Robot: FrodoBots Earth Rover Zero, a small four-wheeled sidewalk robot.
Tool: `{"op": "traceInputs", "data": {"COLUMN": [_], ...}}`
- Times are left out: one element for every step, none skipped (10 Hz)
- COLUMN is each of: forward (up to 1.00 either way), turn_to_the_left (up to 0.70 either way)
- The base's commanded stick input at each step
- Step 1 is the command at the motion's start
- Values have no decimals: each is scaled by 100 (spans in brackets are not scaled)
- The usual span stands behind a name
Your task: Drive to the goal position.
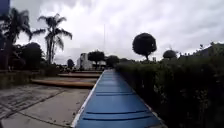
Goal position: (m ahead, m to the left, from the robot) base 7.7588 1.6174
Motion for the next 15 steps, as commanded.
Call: {"op": "traceInputs", "data": {"forward": [0, 0, 6, 20, 47, 50, 50, 50, 50, 50, 50, 50, 50, 50, 50], "turn_to_the_left": [0, 0, 0, 0, 0, 0, 0, 0, 0, 0, 0, 0, 0, 0, 0]}}
